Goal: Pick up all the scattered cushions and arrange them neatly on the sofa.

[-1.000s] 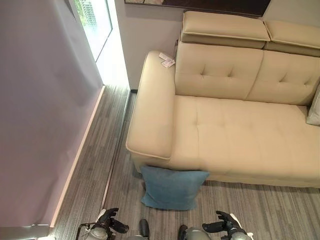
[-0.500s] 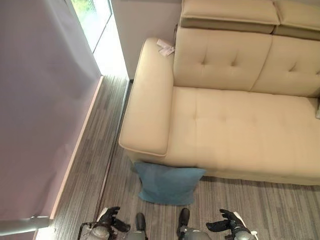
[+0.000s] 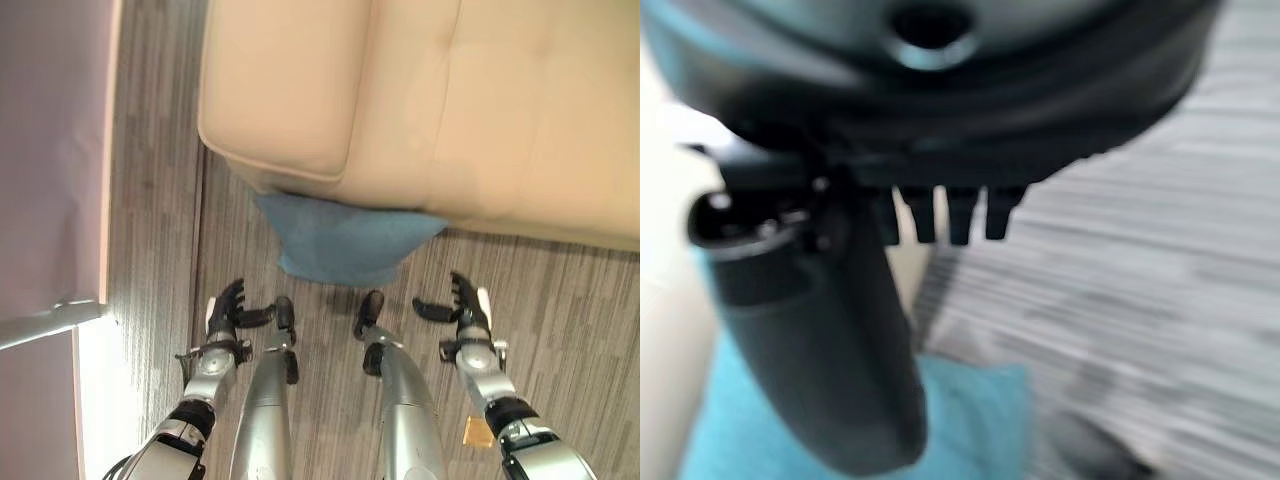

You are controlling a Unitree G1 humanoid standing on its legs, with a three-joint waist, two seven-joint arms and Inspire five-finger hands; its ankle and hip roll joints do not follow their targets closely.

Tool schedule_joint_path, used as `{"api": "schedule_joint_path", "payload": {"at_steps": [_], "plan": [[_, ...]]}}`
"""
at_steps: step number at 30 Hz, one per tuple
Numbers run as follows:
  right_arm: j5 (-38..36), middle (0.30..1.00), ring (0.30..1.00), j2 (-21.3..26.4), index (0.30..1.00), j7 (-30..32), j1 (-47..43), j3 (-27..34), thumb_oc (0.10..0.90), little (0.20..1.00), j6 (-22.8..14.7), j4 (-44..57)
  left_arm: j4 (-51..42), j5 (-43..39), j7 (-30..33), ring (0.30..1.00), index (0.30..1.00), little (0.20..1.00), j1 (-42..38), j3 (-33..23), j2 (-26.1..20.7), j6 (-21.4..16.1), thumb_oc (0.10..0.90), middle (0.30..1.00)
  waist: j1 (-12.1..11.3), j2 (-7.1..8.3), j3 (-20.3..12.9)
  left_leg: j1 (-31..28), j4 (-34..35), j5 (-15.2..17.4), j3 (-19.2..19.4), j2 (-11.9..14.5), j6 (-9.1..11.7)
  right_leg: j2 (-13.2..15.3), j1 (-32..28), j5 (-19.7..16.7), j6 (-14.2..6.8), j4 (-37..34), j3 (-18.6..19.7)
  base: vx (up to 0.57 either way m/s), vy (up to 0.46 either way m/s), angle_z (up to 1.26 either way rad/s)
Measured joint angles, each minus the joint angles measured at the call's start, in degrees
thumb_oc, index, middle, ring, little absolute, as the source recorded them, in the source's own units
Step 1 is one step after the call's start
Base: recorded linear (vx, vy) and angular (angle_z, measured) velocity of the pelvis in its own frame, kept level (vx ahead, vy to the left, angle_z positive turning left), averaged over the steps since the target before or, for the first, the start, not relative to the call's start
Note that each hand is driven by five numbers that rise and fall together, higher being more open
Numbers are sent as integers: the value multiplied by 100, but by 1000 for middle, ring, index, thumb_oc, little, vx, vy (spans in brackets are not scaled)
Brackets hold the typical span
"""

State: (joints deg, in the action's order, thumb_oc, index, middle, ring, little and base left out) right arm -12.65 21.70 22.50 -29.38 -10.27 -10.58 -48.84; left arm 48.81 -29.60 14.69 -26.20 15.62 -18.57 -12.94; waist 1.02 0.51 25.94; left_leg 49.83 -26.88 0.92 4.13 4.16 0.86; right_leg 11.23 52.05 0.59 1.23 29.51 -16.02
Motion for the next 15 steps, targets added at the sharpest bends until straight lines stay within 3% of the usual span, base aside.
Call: {"api": "schedule_joint_path", "payload": {"at_steps": [2,6,9,10,15], "plan": [[-38,900,900,102,900,152,-543,69,800,900,-173,23,-152,-92,18,900,900,900,-539,-5,-78,-140,800,900,-2,11,14,730,-336,47,-38,-3,-22,103,711,83,3,359,11,-19,-9,12],[-214,900,900,174,900,293,-1178,44,800,900,-280,14,-167,-189,150,900,900,900,-1305,3,-199,-183,800,900,25,20,39,1522,-750,107,-121,-8,-36,200,1444,140,65,689,30,-9,-9,5],[-382,900,900,240,900,341,-1483,-75,800,900,-313,13,-194,-246,249,900,900,900,-1717,83,-351,-205,800,900,42,26,-4,1873,-804,69,-114,-22,-53,213,1808,122,59,795,72,-39,-24,4],[-455,900,900,308,900,339,-1525,-212,800,900,-364,7,-224,-247,251,900,900,900,-1793,206,-486,-217,800,900,48,24,-175,2139,-797,56,-117,-39,-21,218,2091,128,63,793,87,3,-12,5],[-811,900,900,462,900,193,-1740,-242,800,900,-461,249,-295,-314,257,900,900,900,-2263,223,-763,-240,800,900,71,28,-187,2706,-878,-26,-113,-39,-9,205,2668,38,151,858,122,1,-2,1]]}}
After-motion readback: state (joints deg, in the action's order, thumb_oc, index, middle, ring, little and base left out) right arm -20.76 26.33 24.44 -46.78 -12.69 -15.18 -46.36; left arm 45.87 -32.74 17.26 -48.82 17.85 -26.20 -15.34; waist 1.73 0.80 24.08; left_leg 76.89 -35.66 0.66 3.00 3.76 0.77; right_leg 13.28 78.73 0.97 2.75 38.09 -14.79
